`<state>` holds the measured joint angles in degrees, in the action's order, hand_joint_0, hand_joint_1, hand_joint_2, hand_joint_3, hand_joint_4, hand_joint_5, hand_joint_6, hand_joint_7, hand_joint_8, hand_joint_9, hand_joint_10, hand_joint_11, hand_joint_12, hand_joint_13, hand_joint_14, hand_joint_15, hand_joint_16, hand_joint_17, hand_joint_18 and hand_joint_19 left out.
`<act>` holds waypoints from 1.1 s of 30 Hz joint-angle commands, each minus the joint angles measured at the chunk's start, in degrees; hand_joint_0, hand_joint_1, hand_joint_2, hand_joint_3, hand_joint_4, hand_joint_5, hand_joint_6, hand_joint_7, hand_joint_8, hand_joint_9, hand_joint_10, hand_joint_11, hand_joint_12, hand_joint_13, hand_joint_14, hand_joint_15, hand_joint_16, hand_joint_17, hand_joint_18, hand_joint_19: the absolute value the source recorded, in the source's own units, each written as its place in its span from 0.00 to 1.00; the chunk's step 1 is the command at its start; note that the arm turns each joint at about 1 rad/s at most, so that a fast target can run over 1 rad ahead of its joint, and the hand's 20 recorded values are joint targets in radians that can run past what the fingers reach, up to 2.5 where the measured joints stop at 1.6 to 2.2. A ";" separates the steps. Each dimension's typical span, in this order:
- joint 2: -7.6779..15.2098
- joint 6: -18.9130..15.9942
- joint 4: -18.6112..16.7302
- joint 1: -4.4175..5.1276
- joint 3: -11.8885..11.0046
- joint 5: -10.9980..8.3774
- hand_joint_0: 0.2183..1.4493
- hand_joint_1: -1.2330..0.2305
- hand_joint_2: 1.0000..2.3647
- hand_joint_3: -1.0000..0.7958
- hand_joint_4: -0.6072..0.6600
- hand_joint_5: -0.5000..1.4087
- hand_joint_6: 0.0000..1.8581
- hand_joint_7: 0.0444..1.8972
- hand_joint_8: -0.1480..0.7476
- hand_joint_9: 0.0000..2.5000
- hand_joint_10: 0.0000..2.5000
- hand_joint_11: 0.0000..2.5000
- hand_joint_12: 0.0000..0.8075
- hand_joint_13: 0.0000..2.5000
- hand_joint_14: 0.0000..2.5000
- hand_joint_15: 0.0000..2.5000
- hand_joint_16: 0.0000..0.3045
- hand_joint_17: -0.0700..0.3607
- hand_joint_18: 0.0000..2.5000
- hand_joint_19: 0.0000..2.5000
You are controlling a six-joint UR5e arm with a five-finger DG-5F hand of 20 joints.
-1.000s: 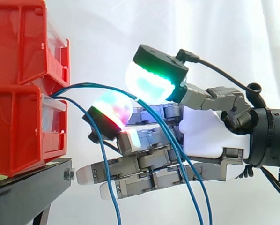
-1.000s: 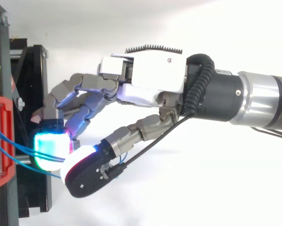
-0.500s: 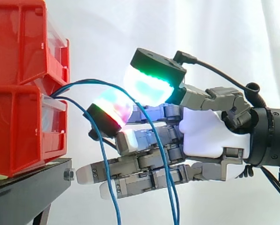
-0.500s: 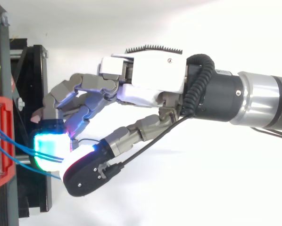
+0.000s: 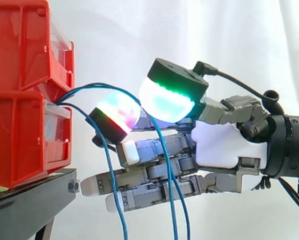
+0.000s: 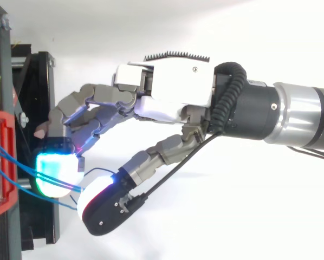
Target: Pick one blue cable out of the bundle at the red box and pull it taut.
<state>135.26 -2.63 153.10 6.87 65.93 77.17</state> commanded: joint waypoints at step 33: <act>0.00 -0.18 0.00 0.16 -0.01 0.00 0.42 0.28 0.01 0.41 0.36 0.16 0.51 0.53 0.58 0.35 0.00 0.38 0.46 0.16 0.00 0.05 0.18 0.45 0.19 0.04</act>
<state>135.26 -2.76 153.10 6.99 65.92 77.23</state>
